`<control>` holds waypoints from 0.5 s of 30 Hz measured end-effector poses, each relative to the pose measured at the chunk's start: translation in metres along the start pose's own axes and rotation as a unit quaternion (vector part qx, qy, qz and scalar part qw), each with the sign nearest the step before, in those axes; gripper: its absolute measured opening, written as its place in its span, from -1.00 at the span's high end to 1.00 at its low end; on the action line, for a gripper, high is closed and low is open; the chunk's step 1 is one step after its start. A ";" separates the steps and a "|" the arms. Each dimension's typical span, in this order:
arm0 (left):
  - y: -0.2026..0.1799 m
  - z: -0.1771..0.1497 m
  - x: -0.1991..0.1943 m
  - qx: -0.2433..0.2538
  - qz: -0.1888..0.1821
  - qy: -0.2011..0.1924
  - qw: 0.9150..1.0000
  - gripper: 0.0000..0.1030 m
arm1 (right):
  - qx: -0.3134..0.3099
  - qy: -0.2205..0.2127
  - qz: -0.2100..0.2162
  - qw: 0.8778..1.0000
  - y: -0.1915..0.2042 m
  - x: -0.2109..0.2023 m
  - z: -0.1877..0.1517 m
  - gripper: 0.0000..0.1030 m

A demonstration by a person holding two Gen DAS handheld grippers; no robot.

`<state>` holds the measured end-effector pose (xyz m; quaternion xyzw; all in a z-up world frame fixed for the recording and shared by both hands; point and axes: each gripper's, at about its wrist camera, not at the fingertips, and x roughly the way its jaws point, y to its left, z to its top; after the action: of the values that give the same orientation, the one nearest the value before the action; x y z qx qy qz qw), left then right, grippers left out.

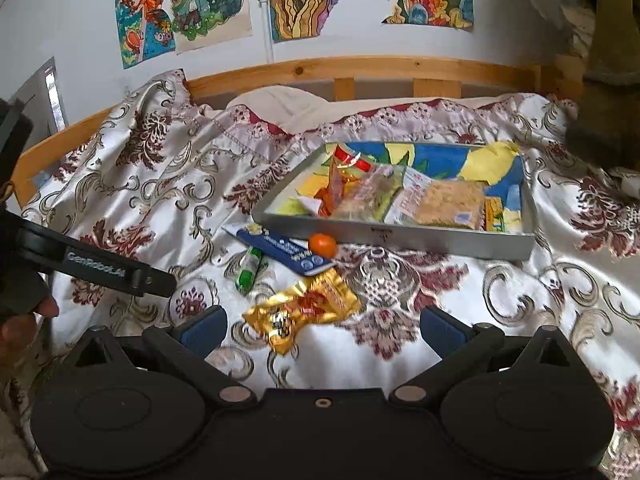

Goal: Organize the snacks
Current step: 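Move both tools toward the green stick and the gold snack packet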

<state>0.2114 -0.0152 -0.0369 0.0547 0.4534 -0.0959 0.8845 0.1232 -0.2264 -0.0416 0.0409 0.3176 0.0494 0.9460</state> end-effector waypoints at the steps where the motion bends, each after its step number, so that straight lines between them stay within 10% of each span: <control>1: 0.001 0.002 0.004 -0.002 0.000 -0.001 1.000 -0.99 | 0.004 0.000 0.002 1.000 0.000 0.003 0.001 -0.99; 15: 0.000 0.024 0.045 -0.003 0.039 -0.030 0.999 -0.99 | 0.024 0.058 0.066 0.996 0.009 0.051 -0.002 -0.99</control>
<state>0.2561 -0.0255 -0.0592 0.0665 0.4243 -0.0617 0.9009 0.1621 -0.2110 -0.0726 0.0819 0.3694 0.1059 0.9196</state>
